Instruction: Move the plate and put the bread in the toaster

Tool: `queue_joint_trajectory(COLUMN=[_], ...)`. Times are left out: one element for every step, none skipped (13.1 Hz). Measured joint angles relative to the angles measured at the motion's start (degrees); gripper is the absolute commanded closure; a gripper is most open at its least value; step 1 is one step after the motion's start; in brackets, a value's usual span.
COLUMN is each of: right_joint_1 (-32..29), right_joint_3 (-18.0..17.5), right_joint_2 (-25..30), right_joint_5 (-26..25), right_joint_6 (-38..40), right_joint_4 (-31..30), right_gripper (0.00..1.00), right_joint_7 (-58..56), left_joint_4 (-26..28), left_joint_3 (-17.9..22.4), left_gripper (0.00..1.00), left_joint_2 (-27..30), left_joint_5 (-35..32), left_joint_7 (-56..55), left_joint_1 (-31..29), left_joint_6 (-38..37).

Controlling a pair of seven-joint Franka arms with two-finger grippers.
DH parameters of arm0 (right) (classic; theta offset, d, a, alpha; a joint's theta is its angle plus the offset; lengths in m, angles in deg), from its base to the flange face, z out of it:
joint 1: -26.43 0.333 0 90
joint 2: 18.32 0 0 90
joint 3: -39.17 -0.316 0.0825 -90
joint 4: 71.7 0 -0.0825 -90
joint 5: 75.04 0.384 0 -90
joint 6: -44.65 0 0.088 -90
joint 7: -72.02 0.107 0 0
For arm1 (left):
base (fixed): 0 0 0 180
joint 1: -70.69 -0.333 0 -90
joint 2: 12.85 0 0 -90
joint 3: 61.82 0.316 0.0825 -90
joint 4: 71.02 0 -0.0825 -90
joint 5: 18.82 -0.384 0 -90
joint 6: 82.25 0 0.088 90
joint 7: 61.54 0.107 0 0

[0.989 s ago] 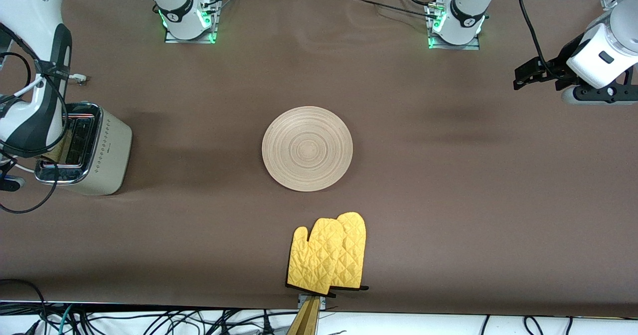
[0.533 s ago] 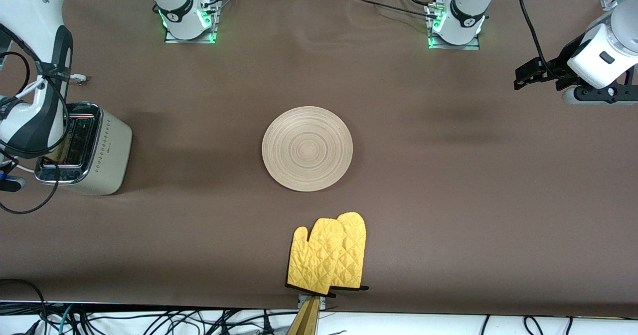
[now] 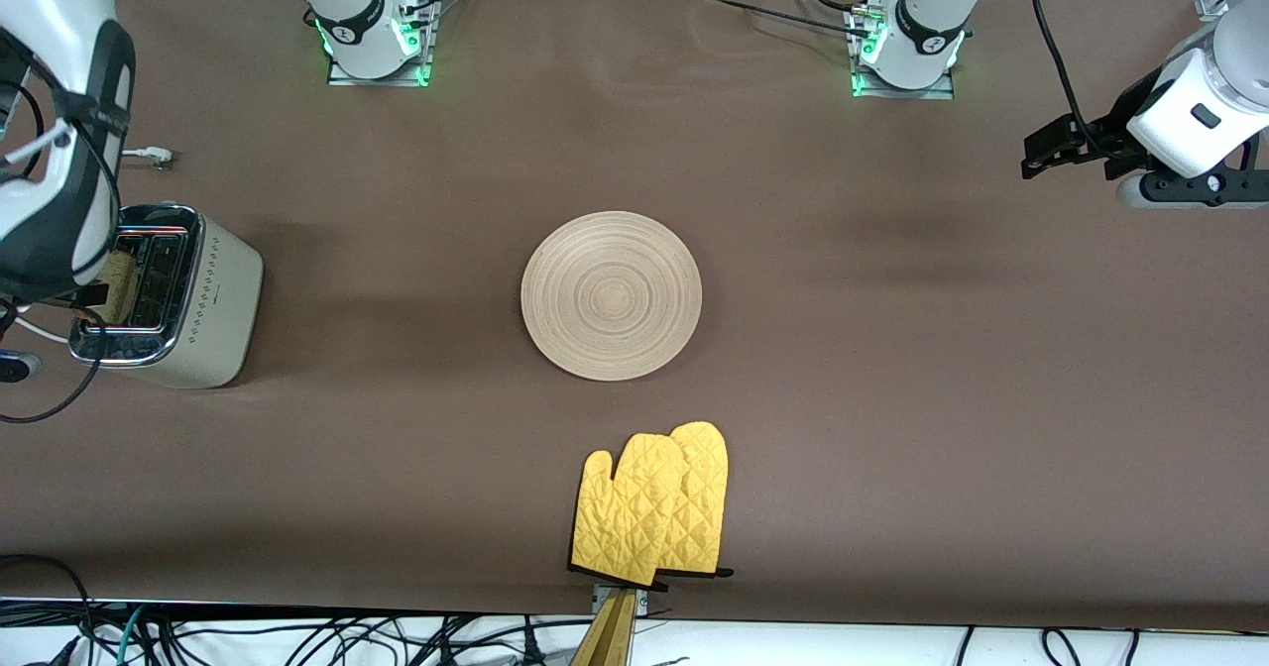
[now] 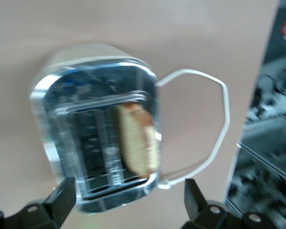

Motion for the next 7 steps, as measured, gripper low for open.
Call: queue_joint_trajectory(right_joint_1=[1.3,2.4,3.4,4.3,5.1,6.0,7.1], right_joint_3=[0.0,0.0,0.0,-0.1,-0.1,-0.2,-0.2], right_joint_2=[1.6,3.1,4.3,5.3,5.9,6.3,6.5], right_joint_5=[2.3,4.5,6.8,9.3,12.0,14.2,15.6], right_joint_6=[0.3,0.4,0.5,0.6,0.7,0.8,0.8], right_joint_4=[0.0,0.0,0.0,0.0,0.0,0.0,0.0], right_gripper=[0.0,0.0,0.0,0.0,0.0,0.0,0.0], right_joint_7=[0.0,0.0,0.0,-0.1,-0.1,-0.1,-0.1], left_joint_4=[0.0,0.0,0.0,0.0,0.0,0.0,0.1], left_joint_3=[0.0,0.0,0.0,0.0,0.0,0.0,0.0], left_gripper=[0.0,0.0,0.0,0.0,0.0,0.0,0.0], left_joint_2=[0.0,0.0,0.0,0.0,0.0,-0.1,-0.1], left_joint_5=[0.0,0.0,0.0,0.0,0.0,0.0,0.0], left_joint_7=[0.0,0.0,0.0,0.0,0.0,0.0,0.0], left_joint_1=[0.0,0.0,0.0,0.0,0.0,0.0,0.0], left_joint_6=[0.0,0.0,0.0,0.0,0.0,-0.1,-0.1])
